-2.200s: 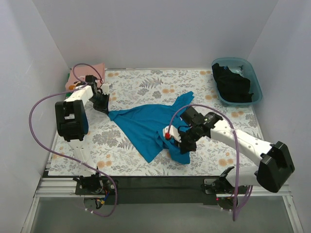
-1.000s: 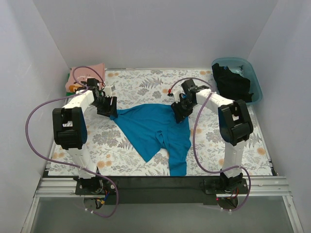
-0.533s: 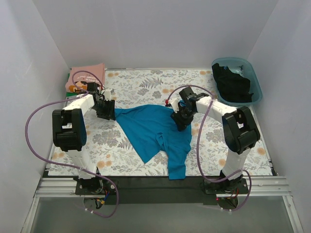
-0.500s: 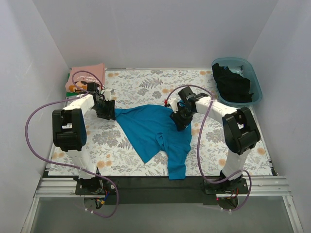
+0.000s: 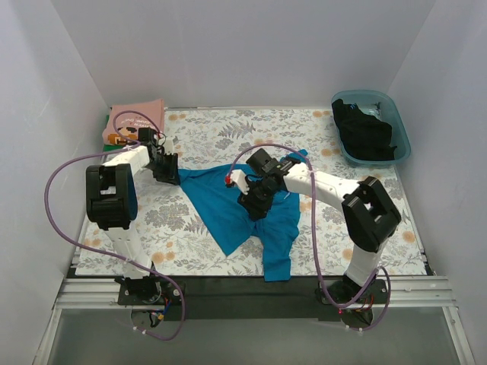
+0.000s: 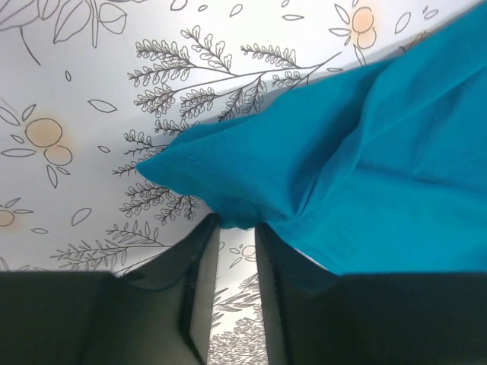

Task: Fold and stack the t-shirts
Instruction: Flatten the tshirt out

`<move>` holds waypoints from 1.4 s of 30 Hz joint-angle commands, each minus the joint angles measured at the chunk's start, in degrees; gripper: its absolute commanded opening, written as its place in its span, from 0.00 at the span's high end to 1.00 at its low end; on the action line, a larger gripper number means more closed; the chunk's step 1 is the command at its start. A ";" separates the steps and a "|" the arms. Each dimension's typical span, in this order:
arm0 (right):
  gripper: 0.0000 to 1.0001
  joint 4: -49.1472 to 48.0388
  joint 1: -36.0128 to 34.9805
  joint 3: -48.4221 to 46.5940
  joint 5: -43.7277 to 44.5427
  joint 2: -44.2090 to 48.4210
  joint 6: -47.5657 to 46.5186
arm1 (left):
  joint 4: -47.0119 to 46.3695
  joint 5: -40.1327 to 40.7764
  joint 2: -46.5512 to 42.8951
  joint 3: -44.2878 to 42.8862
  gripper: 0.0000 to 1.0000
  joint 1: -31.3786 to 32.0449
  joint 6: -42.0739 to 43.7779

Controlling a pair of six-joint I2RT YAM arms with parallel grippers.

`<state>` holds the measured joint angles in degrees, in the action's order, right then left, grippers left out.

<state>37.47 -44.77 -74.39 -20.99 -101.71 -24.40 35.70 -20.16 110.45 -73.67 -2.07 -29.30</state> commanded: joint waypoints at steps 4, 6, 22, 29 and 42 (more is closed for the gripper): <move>0.52 -2.67 -4.00 1.52 -1.77 -5.42 -0.64 | 0.59 -1.98 -1.20 -2.09 0.99 -0.04 -0.32; 0.54 -3.20 -4.79 2.58 -1.68 -6.91 -1.17 | 2.61 -1.99 -2.17 -3.14 1.00 -0.22 -0.32; 0.49 4.62 -18.24 9.36 -11.69 0.10 -6.54 | 9.65 0.48 9.25 -28.98 0.59 -1.36 -1.55; 0.40 6.21 -13.16 1.27 -17.85 6.26 -3.11 | 9.91 -2.69 2.50 -21.62 0.49 -2.24 -0.41; 0.66 0.41 5.49 -0.93 -8.63 -1.64 3.13 | 2.09 -1.99 -3.94 -4.82 0.59 -2.33 4.08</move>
<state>39.07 -39.09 -73.73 -31.99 -102.26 -23.09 41.06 -21.93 106.10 -79.13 -4.34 -26.68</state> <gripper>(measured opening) 0.352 0.419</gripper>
